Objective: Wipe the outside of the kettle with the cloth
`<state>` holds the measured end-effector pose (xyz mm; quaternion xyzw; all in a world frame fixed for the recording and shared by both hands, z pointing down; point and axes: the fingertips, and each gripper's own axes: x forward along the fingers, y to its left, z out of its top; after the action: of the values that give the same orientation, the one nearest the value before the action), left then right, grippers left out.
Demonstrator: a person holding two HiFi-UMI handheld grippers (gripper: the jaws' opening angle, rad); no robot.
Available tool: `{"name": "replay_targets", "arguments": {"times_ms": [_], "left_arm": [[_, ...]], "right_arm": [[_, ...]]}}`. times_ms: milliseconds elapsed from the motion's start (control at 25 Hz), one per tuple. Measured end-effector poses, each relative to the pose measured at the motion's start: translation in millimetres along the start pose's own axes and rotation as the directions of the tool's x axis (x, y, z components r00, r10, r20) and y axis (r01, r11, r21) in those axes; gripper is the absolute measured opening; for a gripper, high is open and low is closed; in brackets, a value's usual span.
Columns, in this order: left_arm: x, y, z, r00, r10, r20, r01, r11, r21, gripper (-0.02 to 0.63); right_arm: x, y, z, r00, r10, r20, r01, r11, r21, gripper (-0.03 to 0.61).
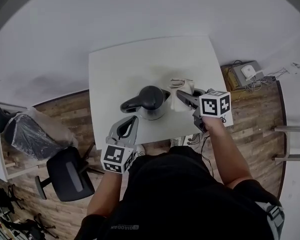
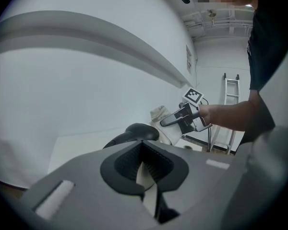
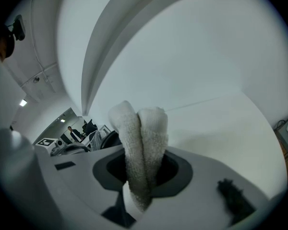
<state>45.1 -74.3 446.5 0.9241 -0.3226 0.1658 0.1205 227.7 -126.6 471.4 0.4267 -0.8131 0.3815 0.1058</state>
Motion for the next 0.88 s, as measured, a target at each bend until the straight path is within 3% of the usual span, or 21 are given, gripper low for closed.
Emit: {"name": "replay_targets", "arguments": {"times_ms": [520,880], "left_arm": [[1,-11,-8,0.990,0.143,0.012,-0.142,0.987,-0.074,0.006],[-3,2,-8,0.959,0.282,-0.005,-0.281,0.955,-0.099,0.006]], "right_arm": [[34,-24,-18,0.987,0.065,-0.150,-0.074,0.996,-0.056,0.094],[59,-50,-41,0.966,0.111,-0.232,-0.121,0.992,-0.031,0.094]]}}
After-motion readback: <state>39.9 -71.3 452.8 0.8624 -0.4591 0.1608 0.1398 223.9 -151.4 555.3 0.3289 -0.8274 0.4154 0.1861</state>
